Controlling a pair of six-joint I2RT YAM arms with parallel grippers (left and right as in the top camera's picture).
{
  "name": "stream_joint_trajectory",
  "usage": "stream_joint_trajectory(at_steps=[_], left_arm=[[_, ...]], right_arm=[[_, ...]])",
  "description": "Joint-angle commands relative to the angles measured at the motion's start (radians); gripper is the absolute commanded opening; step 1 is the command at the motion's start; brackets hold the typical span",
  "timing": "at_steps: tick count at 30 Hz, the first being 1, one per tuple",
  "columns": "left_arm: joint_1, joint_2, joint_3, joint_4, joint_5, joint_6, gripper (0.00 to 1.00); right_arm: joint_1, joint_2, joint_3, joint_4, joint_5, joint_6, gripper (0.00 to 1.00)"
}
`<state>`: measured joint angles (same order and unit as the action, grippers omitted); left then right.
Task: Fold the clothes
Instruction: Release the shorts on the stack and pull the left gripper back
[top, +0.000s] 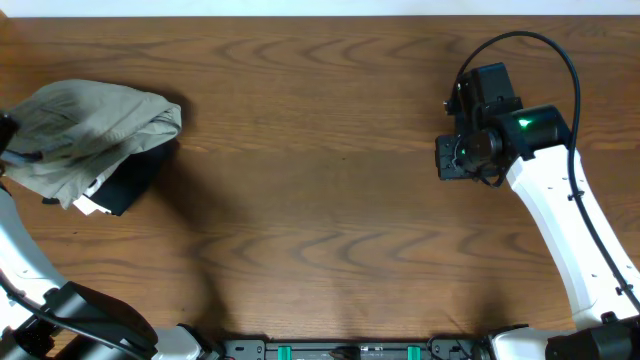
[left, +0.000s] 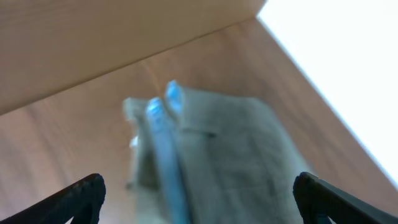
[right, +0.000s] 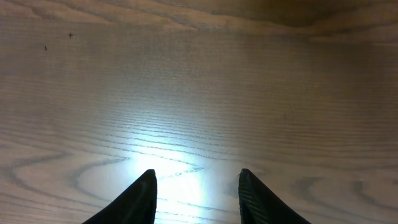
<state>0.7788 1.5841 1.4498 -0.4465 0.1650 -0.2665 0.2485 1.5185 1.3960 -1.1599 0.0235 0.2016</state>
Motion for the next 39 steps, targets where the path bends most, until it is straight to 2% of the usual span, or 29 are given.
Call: stream_joint_trajectory(at_steps=[1, 4, 6, 8, 13, 14, 15, 19, 22, 31, 39], left_arm=[[-0.002, -0.012, 0.029, 0.055, 0.191, -0.018, 0.98], [-0.013, -0.013, 0.029, 0.150, 0.462, 0.006, 0.98], [-0.019, -0.013, 0.029, 0.173, 0.622, 0.006, 0.92], [-0.026, -0.013, 0.027, 0.158, 0.680, 0.006, 0.87], [-0.039, 0.008, 0.026, 0.037, 0.671, 0.007, 0.88], [-0.039, 0.018, 0.025, -0.008, 0.644, 0.007, 0.96], [-0.039, 0.027, 0.025, -0.042, 0.617, 0.007, 1.00], [-0.038, 0.084, 0.025, -0.288, 0.397, 0.006, 0.98], [-0.038, 0.133, 0.024, -0.412, 0.284, 0.004, 0.98], [-0.036, 0.213, 0.012, -0.435, 0.249, -0.046, 0.98], [-0.041, 0.101, 0.013, -0.433, 0.253, 0.005, 0.98]], right_arm=[[-0.005, -0.017, 0.016, 0.002, 0.011, 0.003, 0.41], [-0.005, -0.017, 0.016, 0.005, 0.011, 0.002, 0.41], [-0.005, -0.017, 0.016, 0.012, 0.011, 0.003, 0.41], [-0.005, -0.017, 0.016, 0.018, 0.011, 0.003, 0.41], [-0.005, -0.017, 0.016, 0.021, 0.010, 0.003, 0.41], [-0.005, -0.017, 0.016, 0.020, 0.010, 0.003, 0.41], [-0.005, -0.017, 0.016, 0.019, 0.010, 0.003, 0.41], [-0.005, -0.017, 0.016, 0.012, 0.010, 0.003, 0.41], [-0.005, -0.017, 0.016, 0.011, 0.010, 0.003, 0.41], [-0.005, -0.017, 0.016, -0.003, 0.010, 0.003, 0.40], [-0.005, -0.017, 0.016, 0.021, -0.006, 0.003, 0.42]])
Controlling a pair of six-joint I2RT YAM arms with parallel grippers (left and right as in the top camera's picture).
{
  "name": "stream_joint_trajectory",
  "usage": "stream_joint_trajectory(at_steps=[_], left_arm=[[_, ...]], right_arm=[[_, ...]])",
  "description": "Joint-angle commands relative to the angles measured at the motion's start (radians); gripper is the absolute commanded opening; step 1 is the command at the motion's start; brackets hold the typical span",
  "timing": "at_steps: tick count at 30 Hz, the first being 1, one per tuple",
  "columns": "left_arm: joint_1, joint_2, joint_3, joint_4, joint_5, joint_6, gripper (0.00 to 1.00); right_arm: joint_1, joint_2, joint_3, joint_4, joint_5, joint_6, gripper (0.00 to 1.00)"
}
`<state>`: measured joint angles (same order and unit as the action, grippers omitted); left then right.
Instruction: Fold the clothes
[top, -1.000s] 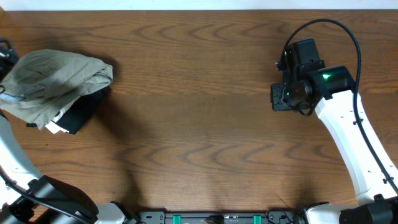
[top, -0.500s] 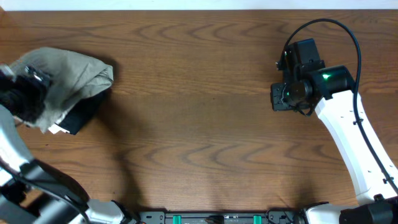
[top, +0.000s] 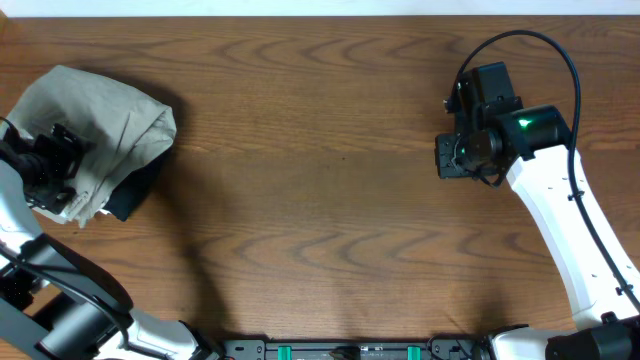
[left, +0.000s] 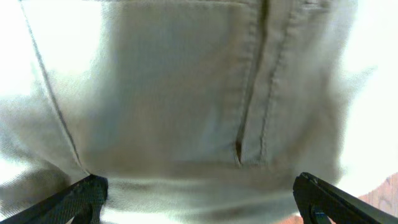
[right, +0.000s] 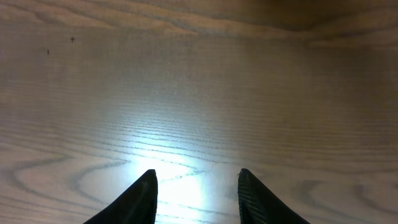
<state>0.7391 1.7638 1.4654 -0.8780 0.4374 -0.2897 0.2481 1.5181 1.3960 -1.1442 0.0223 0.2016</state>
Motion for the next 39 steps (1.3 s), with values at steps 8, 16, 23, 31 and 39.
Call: stream_joint_trajectory(at_steps=[8, 16, 23, 31, 39], left_arm=[[-0.156, -0.394, -0.002, 0.037, -0.019, 0.150, 0.98], [-0.565, -0.501, -0.003, 0.035, -0.056, 0.315, 0.98], [-0.698, -0.462, -0.003, -0.077, -0.126, 0.316, 0.98], [-0.698, -0.557, -0.052, -0.117, -0.137, 0.339, 0.98], [-0.703, -0.909, -0.393, 0.123, -0.136, 0.352, 0.98]], right_arm=[[-0.006, -0.016, 0.016, 0.106, -0.003, 0.003, 0.78], [-0.037, -0.016, 0.016, 0.428, 0.016, -0.062, 0.89], [-0.092, -0.021, 0.016, 0.388, -0.023, -0.079, 0.78], [-0.087, -0.185, -0.023, 0.245, 0.037, 0.053, 0.84], [-0.046, -0.595, -0.404, 0.383, 0.084, 0.099, 0.93]])
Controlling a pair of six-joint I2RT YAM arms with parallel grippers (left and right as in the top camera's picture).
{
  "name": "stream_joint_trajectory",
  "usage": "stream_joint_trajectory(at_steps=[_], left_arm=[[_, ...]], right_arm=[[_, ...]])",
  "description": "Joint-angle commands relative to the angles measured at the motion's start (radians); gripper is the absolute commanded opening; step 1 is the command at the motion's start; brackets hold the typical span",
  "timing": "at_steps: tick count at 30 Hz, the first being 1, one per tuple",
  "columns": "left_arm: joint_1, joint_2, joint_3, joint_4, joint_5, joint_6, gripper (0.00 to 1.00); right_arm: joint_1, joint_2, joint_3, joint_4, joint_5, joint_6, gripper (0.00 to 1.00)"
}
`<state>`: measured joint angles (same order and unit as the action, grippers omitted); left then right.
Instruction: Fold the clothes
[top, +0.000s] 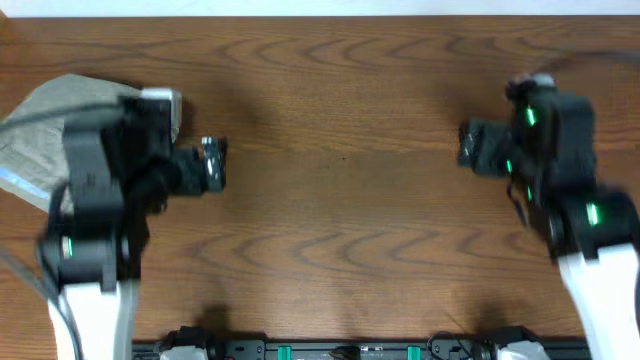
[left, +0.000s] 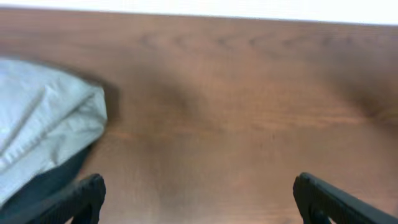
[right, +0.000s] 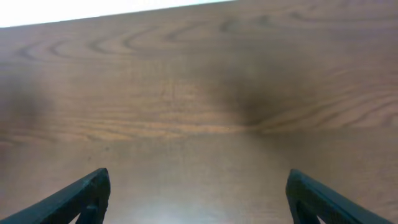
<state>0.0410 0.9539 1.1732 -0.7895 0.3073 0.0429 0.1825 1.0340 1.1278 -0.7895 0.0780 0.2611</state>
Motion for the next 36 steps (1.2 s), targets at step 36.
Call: stream_joint_trajectory(at_steps=[36], left_arm=[[-0.005, -0.296, -0.357, -0.026, -0.006, 0.020, 0.98]], right_arm=[[-0.121, -0.634, -0.574, -0.275, 0.026, 0.053, 0.99]])
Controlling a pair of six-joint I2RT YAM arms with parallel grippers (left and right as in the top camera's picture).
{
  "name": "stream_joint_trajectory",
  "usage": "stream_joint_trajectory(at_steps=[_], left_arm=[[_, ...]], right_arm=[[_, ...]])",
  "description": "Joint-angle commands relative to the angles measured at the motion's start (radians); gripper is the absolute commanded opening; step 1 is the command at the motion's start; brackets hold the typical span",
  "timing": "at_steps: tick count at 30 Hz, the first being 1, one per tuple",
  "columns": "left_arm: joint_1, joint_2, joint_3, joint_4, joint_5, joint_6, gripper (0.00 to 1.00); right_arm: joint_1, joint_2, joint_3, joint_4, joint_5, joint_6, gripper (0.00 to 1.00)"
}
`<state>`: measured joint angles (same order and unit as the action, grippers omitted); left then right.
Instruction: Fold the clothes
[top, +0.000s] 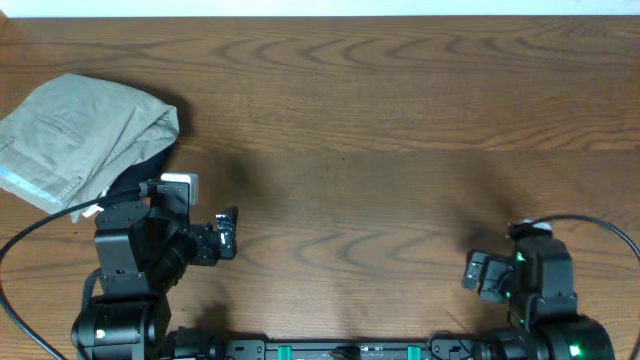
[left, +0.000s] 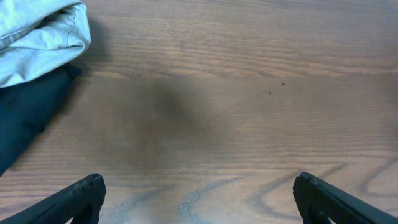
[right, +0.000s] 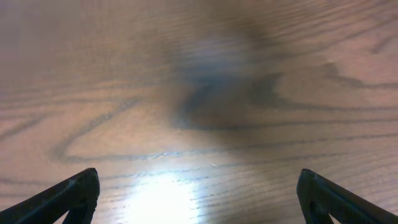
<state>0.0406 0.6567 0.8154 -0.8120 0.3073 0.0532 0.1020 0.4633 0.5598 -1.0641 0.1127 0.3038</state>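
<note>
A folded khaki garment (top: 85, 140) lies at the table's far left, on top of a dark garment (top: 138, 180) that sticks out at its near right edge. In the left wrist view the khaki garment (left: 37, 31) and the dark garment (left: 25, 115) fill the upper left corner. My left gripper (top: 228, 236) sits near the front edge, right of the pile and apart from it. It is open (left: 199, 202) with bare wood between its fingers. My right gripper (top: 472, 272) is at the front right, open (right: 202, 199) over bare wood.
The brown wooden table (top: 340, 150) runs to a pale far edge at the top. The arm bases and a black rail with green connectors (top: 330, 350) line the near edge. A cable (top: 40, 230) loops from the left arm beside the pile.
Both arms have drawn back toward the near edge. The left gripper is now nearer and lower than the pile, the right one at the front right. Both stay wide open.
First the left gripper was at the rumpled khaki garment at the far left, while the right hovered over the right side with narrow jaws. Then the left was open right over the khaki. Later both were wide open mid-table; now both are back near the front edge.
</note>
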Motion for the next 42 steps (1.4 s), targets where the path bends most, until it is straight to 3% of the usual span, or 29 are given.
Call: stream_joint_trajectory(at_steps=[1, 7, 11, 15, 26, 33, 42], left_arm=[[-0.005, 0.001, 0.001, -0.003, -0.006, 0.010, 0.98], [-0.005, 0.001, 0.001, -0.003, -0.006, 0.010, 0.98], [-0.005, 0.001, 0.001, -0.003, -0.006, 0.010, 0.98], [-0.005, 0.001, 0.001, -0.003, -0.006, 0.010, 0.98], [-0.005, 0.001, 0.001, -0.003, -0.006, 0.010, 0.98], [-0.005, 0.001, 0.001, -0.003, -0.006, 0.010, 0.98], [-0.005, 0.001, 0.001, -0.003, -0.006, 0.010, 0.98]], right_arm=[[-0.050, -0.086, -0.006, 0.001, -0.009, 0.008, 0.99], [-0.103, -0.287, -0.045, 0.077, -0.012, -0.108, 0.99], [-0.122, -0.373, -0.114, 0.183, -0.012, -0.111, 0.99], [-0.124, -0.462, -0.232, 0.378, -0.013, -0.111, 0.99], [-0.123, -0.459, -0.558, 1.030, -0.045, -0.140, 0.99], [-0.123, -0.459, -0.555, 0.993, -0.056, -0.353, 0.99], [-0.123, -0.458, -0.555, 0.993, -0.065, -0.354, 0.99]])
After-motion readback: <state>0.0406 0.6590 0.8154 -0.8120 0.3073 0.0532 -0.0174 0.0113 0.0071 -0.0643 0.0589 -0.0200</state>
